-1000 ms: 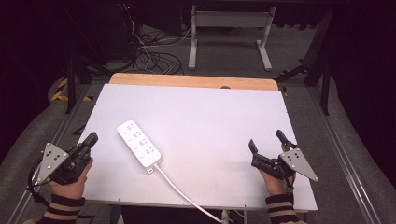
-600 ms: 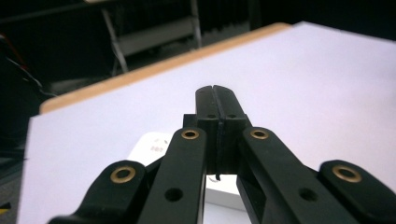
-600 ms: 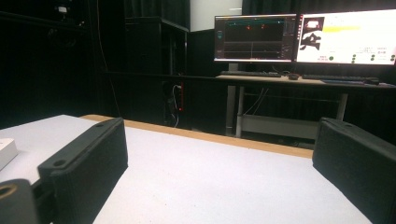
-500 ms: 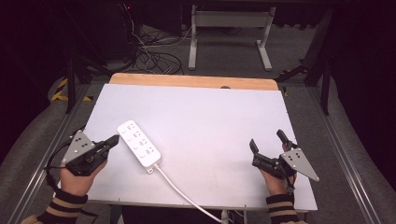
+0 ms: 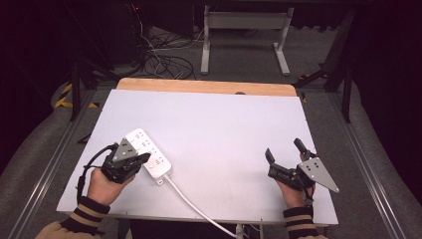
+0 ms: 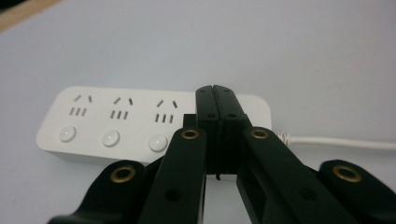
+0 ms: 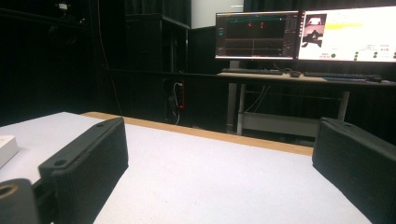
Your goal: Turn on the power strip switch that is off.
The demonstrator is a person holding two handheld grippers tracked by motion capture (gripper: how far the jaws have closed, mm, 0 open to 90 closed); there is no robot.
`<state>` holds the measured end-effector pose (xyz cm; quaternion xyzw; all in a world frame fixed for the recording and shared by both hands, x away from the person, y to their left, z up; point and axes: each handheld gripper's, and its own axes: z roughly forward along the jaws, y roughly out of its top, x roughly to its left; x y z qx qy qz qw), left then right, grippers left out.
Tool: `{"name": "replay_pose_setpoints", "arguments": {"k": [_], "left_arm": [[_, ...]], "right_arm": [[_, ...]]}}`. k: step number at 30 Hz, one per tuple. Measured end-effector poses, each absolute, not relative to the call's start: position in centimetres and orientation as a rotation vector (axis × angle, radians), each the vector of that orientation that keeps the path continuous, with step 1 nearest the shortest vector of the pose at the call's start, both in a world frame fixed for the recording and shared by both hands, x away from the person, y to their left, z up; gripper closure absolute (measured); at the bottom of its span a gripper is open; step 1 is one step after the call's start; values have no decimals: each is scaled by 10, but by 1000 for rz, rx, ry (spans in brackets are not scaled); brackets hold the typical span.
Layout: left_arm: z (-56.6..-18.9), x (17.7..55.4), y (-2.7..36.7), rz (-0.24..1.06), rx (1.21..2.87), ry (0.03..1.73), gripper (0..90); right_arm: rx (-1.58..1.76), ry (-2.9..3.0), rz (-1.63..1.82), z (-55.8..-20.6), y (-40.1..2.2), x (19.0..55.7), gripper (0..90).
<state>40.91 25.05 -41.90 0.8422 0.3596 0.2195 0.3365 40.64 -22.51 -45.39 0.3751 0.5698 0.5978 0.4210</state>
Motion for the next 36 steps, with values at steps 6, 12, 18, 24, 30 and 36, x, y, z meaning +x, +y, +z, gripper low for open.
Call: {"name": "replay_pose_setpoints", "arguments": {"k": [6, 12, 18, 24, 30, 36], "left_arm": [[-428, 418, 247, 546, 2255, 960, 900], [-434, 425, 242, 521, 2302, 975, 900], [-440, 431, 241, 484, 2343, 995, 900], [-443, 434, 239, 459, 2370, 1001, 900], [-444, 435, 241, 437, 2379, 1002, 900], [-445, 436, 242, 445, 2384, 1001, 900]], "right_arm": [[940, 1426, 1497, -454, -225, 406, 38], [933, 1428, 1497, -454, -225, 406, 37], [939, 1424, 1496, -454, -226, 405, 37], [936, 1423, 1498, -453, -226, 405, 38], [937, 1419, 1495, -453, -227, 404, 38], [936, 1421, 1492, -453, -226, 404, 38]]}}
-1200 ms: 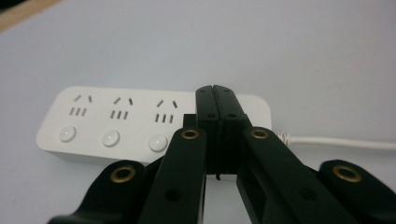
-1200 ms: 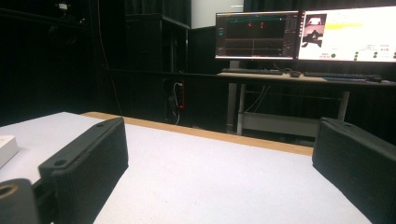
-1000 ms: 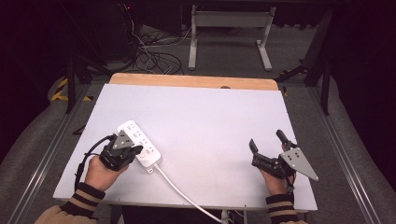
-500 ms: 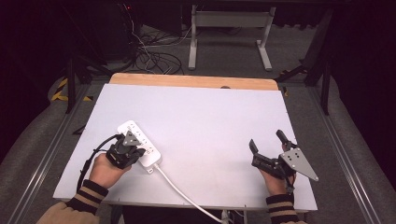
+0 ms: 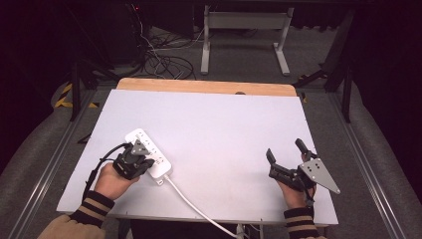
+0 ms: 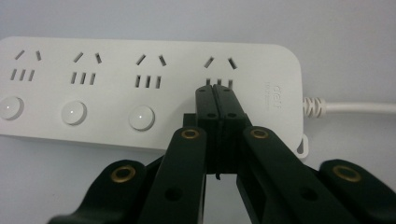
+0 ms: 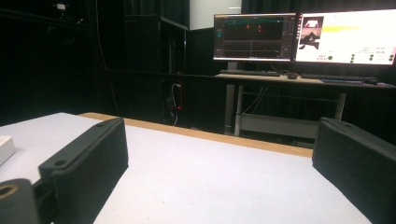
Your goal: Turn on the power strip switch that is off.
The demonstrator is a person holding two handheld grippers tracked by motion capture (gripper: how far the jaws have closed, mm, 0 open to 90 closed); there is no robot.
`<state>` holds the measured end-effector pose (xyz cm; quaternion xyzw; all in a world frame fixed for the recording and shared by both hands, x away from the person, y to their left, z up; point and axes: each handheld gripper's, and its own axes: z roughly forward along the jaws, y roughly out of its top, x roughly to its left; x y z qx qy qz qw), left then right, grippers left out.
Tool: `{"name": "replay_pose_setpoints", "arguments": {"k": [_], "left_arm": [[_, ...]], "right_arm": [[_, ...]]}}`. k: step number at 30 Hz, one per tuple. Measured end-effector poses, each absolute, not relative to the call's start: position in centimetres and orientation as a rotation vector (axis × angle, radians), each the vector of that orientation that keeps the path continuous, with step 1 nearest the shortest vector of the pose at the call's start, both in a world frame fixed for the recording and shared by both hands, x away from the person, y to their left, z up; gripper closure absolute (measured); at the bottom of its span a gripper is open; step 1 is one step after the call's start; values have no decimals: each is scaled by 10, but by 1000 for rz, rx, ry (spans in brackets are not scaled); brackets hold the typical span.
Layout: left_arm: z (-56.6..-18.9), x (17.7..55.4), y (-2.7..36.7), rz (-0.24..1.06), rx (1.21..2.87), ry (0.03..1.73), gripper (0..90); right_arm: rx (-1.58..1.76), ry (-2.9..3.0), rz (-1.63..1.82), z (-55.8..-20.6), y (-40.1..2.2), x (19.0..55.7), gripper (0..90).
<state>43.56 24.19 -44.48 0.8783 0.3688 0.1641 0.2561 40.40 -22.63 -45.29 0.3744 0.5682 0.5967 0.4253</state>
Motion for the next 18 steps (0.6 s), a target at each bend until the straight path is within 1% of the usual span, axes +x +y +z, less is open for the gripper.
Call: {"name": "replay_pose_setpoints", "arguments": {"k": [18], "left_arm": [[-449, 432, 240, 481, 2384, 981, 900]], "right_arm": [[929, 1421, 1490, -453, -225, 404, 37]]}}
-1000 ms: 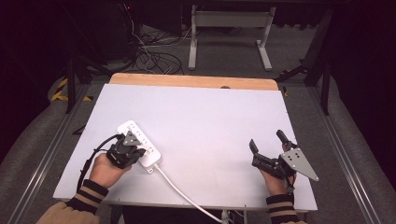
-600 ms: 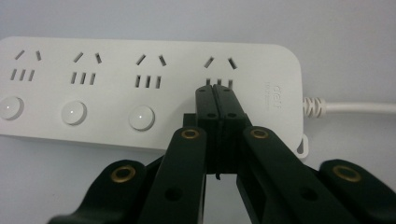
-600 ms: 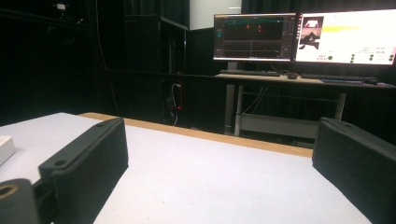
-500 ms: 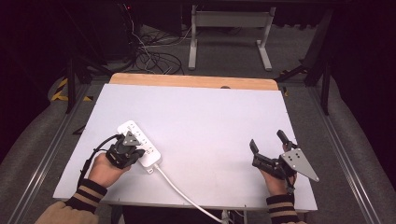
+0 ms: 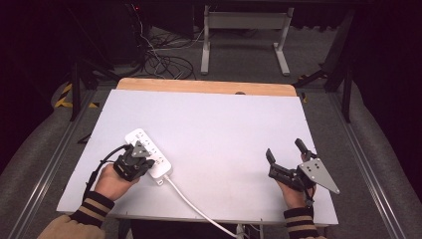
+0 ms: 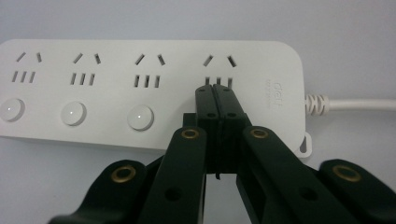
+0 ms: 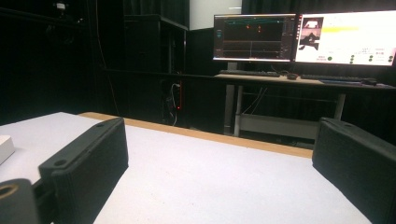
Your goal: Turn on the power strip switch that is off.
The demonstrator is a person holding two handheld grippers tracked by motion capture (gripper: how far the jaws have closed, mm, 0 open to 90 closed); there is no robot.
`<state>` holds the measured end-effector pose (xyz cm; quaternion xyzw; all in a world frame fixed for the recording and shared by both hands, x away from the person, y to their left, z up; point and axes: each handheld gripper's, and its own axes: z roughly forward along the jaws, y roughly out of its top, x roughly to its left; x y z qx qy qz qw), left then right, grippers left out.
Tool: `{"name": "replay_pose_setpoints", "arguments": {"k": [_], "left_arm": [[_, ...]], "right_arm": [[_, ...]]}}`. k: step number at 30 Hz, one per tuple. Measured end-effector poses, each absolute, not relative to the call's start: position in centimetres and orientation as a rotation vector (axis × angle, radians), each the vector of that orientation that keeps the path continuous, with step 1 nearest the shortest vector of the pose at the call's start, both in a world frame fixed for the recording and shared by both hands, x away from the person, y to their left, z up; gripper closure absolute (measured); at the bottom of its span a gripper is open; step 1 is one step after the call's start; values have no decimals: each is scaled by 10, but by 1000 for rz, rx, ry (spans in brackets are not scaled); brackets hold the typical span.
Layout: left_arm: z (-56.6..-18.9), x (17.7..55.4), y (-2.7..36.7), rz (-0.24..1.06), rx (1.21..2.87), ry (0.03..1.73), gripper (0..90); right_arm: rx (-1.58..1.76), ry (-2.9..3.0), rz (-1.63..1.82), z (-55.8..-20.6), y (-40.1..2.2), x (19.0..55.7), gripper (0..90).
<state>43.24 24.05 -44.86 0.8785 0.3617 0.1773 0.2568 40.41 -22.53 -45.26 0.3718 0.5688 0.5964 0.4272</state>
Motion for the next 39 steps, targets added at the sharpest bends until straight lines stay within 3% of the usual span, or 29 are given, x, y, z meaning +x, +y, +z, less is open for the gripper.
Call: {"name": "replay_pose_setpoints", "arguments": {"k": [39], "left_arm": [[-452, 430, 241, 504, 2368, 986, 900]], "right_arm": [[932, 1415, 1485, -452, -225, 404, 38]]}}
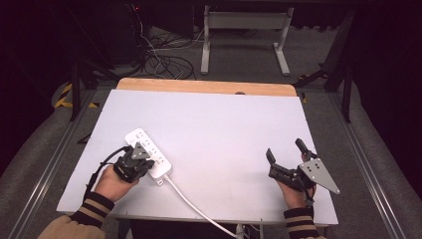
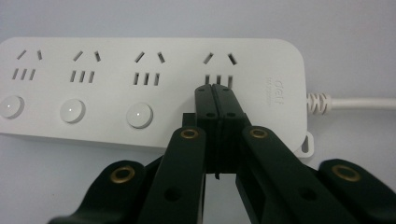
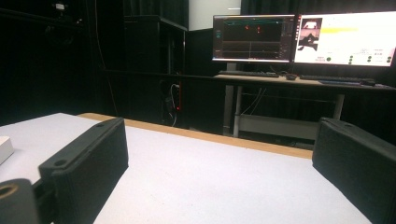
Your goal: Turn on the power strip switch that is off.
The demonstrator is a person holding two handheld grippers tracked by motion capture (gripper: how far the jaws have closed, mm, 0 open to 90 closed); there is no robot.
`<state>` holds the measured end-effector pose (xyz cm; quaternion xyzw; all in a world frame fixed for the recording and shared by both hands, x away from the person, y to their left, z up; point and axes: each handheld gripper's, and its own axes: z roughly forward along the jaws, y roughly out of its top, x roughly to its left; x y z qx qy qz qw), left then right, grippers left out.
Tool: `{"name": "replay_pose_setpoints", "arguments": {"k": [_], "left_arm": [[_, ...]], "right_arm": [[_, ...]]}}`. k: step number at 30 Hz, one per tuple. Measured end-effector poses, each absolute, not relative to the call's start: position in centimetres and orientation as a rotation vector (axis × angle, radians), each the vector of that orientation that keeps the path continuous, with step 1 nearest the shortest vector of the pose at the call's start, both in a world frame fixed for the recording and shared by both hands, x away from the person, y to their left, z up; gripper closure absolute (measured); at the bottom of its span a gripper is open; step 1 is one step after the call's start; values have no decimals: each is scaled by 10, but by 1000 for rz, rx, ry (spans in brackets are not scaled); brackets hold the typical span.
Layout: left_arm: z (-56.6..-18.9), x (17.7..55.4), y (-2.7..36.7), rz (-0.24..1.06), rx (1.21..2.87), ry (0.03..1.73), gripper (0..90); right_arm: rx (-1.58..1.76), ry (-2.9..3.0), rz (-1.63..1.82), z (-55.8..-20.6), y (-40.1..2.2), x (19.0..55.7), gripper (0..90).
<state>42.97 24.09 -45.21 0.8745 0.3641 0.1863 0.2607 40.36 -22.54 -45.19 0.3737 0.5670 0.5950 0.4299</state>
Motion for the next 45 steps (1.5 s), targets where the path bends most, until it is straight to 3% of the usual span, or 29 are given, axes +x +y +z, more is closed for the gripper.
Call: {"name": "replay_pose_setpoints", "arguments": {"k": [37, 45], "left_arm": [[-452, 432, 246, 478, 2337, 979, 900], [-449, 429, 259, 536, 2184, 957, 900]], "right_arm": [[932, 1416, 1489, -452, -225, 404, 38], [934, 1410, 1493, -451, -227, 403, 38]]}}
